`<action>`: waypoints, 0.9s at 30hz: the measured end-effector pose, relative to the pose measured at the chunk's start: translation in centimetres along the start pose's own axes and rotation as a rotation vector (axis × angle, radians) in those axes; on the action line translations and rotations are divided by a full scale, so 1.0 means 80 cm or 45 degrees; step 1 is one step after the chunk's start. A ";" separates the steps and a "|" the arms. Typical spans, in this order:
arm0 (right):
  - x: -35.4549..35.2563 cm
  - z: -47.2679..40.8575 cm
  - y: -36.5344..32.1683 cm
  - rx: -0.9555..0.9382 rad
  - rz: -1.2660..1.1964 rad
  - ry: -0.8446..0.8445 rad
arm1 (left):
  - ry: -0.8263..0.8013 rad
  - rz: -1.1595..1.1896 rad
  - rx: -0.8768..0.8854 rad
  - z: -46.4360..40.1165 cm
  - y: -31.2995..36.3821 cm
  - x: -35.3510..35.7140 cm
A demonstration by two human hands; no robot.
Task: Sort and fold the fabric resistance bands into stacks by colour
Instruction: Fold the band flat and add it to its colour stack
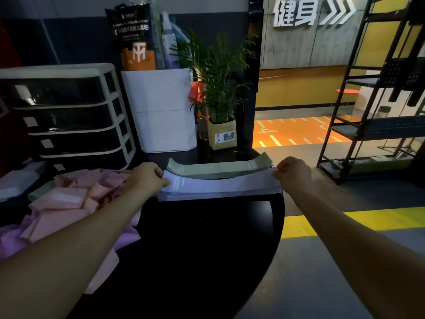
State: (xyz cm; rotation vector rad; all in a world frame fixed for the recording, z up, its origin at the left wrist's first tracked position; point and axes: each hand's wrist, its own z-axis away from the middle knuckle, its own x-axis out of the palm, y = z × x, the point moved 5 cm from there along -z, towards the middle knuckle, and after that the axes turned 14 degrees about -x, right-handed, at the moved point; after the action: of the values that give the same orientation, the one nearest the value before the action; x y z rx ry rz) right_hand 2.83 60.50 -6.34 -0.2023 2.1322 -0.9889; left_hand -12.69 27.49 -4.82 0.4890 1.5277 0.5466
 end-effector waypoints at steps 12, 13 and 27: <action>0.004 0.005 -0.020 -0.233 0.274 -0.102 | 0.063 -0.151 0.215 0.004 -0.001 0.001; 0.008 0.009 -0.034 -0.308 0.291 -0.110 | 0.066 -0.124 0.266 0.007 0.000 -0.002; 0.125 0.090 -0.108 -0.733 0.351 -0.476 | 0.012 0.022 0.554 0.034 -0.031 0.009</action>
State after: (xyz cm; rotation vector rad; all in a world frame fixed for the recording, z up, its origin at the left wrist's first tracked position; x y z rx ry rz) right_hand -0.47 46.03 -8.90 -0.3314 1.9720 -0.1440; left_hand -9.96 26.11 -6.93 0.8335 1.6567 0.2256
